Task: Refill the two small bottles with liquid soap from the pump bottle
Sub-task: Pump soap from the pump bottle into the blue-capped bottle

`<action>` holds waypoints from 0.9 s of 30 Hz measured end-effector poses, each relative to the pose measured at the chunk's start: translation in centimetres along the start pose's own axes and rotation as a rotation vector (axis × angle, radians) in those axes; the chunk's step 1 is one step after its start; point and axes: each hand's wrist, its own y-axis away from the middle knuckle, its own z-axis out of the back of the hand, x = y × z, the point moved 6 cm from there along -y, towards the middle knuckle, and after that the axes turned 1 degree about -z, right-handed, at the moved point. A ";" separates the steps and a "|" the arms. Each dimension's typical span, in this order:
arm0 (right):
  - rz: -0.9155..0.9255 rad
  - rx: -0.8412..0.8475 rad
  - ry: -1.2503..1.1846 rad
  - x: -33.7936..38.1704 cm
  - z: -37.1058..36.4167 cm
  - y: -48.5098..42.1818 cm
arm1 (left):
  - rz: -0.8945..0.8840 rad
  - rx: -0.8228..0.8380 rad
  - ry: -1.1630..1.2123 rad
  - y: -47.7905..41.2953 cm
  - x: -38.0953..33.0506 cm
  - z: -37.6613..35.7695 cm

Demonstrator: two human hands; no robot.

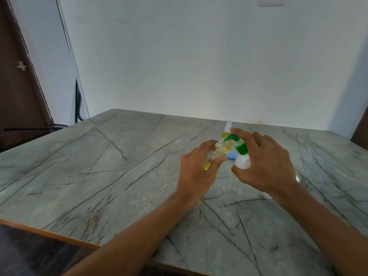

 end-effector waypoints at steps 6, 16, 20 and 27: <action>-0.005 -0.022 -0.022 0.0 0.0 0.1 | -0.023 0.022 0.033 0.2 -0.2 -0.2; -0.006 -0.058 0.010 0.3 0.6 0.3 | -0.023 -0.018 0.069 0.0 -0.3 0.3; -0.006 -0.033 0.016 0.4 0.4 0.2 | -0.007 -0.015 0.051 -0.1 -0.3 0.2; -0.001 -0.012 0.009 0.1 0.3 0.1 | 0.016 -0.024 0.057 -0.1 -0.2 0.4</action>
